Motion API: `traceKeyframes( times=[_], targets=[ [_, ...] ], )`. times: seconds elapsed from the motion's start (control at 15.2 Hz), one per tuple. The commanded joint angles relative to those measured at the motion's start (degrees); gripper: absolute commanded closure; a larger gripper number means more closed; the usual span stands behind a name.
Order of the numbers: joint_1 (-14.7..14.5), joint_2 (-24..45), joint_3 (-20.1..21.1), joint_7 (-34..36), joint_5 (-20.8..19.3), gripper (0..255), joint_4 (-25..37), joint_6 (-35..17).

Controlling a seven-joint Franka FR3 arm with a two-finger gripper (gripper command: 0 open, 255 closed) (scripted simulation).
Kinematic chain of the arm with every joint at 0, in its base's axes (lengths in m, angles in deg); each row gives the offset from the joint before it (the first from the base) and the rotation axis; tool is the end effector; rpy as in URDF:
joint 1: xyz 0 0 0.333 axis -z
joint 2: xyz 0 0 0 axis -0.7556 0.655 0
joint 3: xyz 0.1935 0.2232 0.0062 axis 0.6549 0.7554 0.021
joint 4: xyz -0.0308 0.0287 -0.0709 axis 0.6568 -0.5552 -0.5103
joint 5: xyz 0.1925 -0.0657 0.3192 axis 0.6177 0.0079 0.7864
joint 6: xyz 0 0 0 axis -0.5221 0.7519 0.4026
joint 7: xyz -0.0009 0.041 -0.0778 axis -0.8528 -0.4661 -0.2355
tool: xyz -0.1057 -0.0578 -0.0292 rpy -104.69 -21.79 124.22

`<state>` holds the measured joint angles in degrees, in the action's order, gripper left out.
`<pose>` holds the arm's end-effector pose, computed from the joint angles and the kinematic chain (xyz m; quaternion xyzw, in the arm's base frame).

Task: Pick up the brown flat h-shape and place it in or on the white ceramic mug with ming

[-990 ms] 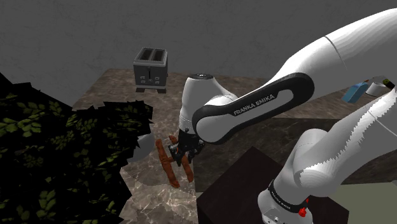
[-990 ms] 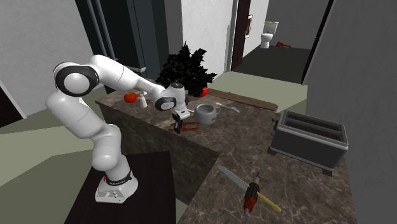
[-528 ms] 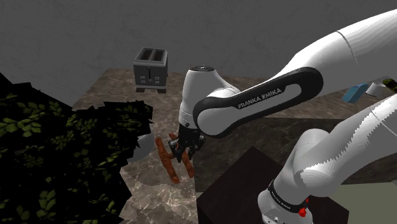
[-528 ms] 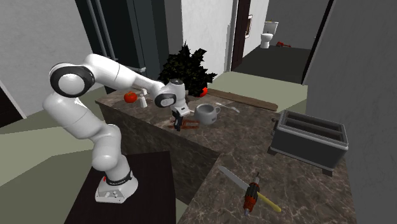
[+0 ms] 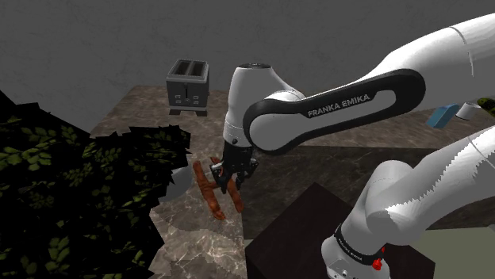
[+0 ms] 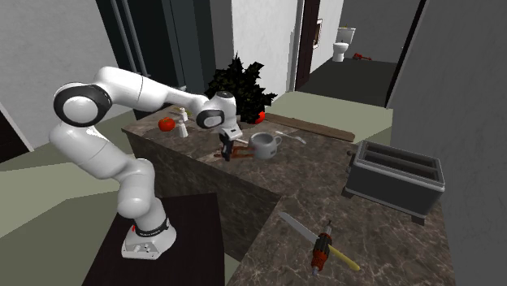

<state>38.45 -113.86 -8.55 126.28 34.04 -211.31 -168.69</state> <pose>0.3345 0.2291 0.3809 -0.9861 0.1549 0.0182 0.0577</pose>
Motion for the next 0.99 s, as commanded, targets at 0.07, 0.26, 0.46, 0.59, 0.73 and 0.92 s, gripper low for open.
traceKeyframes(
  times=[0.07, 0.26, 0.46, 0.59, 0.73, 0.92],
  targets=[
    [0.0, -1.29, -0.43, 0.26, -0.24, 255, 1.38, 2.67],
    [0.08, -2.28, -0.88, 0.51, -0.55, 255, 2.98, 5.25],
    [0.16, -3.12, -1.31, 0.77, -0.87, 255, 4.68, 7.77],
    [0.23, -3.59, -1.59, 0.95, -1.09, 255, 5.87, 9.42],
    [0.29, -4.0, -1.86, 1.12, -1.31, 255, 7.1, 11.06],
    [0.4, -4.49, -2.26, 1.4, -1.63, 255, 9.03, 13.46]
  ],
)
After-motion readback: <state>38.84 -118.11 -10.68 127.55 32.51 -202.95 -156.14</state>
